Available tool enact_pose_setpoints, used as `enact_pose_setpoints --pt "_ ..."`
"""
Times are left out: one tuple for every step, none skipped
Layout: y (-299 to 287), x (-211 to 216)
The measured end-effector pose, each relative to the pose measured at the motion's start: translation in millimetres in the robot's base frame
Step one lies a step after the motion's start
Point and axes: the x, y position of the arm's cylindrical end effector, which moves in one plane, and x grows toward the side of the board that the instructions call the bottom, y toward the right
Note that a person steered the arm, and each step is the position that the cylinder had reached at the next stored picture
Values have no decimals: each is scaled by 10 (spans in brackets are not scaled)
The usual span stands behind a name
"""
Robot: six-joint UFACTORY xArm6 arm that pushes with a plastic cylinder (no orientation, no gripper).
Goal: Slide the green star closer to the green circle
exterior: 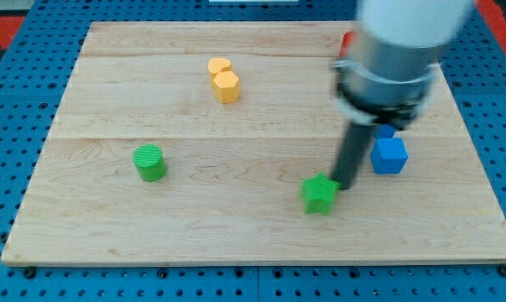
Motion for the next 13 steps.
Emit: enact_pose_setpoints --pt "-281 273" --pt "462 384" --pt "176 892" --pt "-250 762" --pt "-634 152" --pt "-549 215" --pt "184 540" --pt "-22 900" --pt "-631 566" --pt "-1134 309" --pt "-856 556" --pt "-1209 810" --pt "-1518 449"
